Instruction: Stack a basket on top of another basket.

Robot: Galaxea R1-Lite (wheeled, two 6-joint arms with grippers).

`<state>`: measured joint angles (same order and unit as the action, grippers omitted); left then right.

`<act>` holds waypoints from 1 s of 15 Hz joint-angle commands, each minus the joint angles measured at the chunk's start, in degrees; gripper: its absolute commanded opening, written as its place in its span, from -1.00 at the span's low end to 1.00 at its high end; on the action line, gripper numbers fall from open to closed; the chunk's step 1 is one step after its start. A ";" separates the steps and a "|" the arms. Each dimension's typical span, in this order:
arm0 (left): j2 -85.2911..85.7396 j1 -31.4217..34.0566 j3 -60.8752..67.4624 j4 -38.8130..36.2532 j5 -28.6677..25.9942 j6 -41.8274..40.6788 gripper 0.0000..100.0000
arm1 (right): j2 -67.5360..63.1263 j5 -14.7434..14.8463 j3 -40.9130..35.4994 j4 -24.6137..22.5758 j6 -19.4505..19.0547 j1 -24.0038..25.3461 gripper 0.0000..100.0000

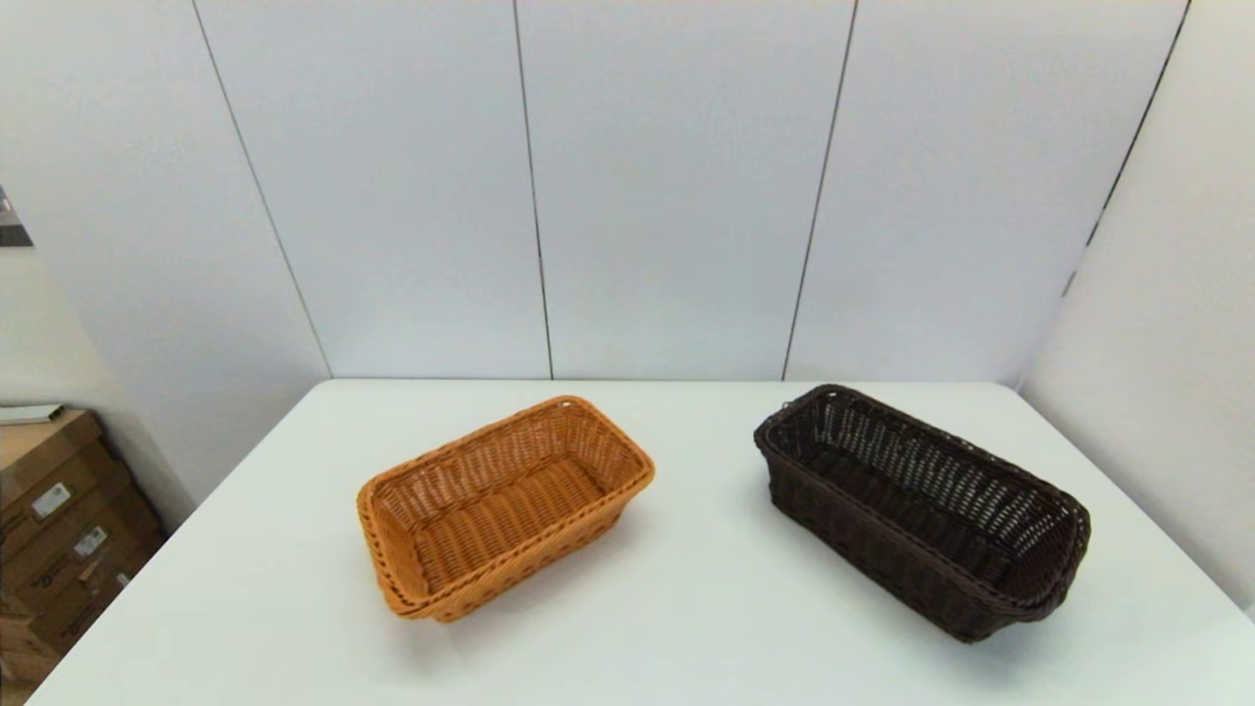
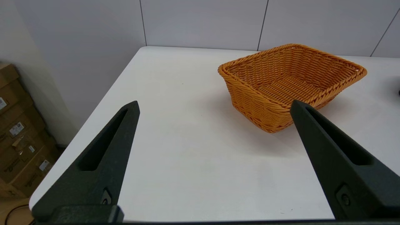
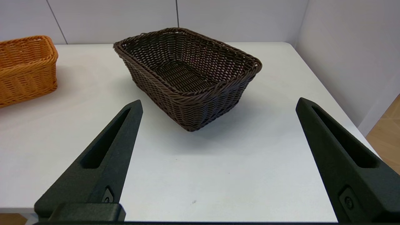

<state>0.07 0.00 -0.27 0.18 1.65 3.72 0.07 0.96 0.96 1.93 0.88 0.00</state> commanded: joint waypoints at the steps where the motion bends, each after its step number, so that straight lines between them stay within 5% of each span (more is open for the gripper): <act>1: 0.01 0.00 0.00 -0.01 -0.06 -0.03 1.00 | -0.07 0.00 0.00 0.01 0.00 0.00 1.00; 15: 0.01 0.00 0.00 -0.01 0.02 -0.38 1.00 | -0.07 0.00 0.00 0.01 0.00 0.00 1.00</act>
<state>0.07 0.00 -0.27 0.16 1.51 3.30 0.07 0.99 0.96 1.90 0.88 0.00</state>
